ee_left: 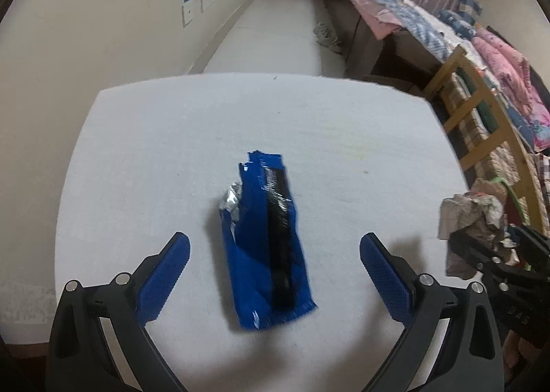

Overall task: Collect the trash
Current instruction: 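Grasp the blue wrapper with the left gripper while the right holds the newspaper, then carry the blue wrapper and newspaper over the green bin with both grippers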

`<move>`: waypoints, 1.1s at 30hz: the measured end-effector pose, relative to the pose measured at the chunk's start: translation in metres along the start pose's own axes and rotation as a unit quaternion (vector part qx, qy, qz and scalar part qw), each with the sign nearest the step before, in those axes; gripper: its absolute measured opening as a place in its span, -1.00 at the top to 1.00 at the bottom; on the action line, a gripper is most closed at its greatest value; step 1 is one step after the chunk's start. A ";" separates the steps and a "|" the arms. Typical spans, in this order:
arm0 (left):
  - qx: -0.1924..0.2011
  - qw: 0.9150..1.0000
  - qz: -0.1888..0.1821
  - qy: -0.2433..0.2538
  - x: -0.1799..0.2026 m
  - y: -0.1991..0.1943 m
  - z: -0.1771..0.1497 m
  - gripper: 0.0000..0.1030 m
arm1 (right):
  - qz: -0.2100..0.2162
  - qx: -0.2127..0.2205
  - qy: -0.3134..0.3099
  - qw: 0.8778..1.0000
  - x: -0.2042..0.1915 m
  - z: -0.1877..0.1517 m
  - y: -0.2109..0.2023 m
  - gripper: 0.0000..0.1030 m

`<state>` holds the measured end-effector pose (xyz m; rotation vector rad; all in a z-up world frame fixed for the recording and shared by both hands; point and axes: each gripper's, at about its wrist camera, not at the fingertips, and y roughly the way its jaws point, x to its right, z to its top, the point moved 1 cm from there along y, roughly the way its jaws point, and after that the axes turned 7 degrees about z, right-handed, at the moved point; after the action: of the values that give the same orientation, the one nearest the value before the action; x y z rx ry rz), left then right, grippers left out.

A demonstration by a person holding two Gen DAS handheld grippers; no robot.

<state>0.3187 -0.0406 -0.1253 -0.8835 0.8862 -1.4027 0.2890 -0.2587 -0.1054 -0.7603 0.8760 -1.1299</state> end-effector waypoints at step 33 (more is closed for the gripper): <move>-0.025 1.000 0.005 0.017 -0.003 0.008 -0.007 0.35 | -0.002 -0.007 0.005 1.000 -0.003 0.005 0.012 -0.01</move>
<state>0.3160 -0.0377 -0.1359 -0.8941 0.9526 -1.3954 0.2982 -0.2520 -0.1126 -0.7685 0.8923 -1.1322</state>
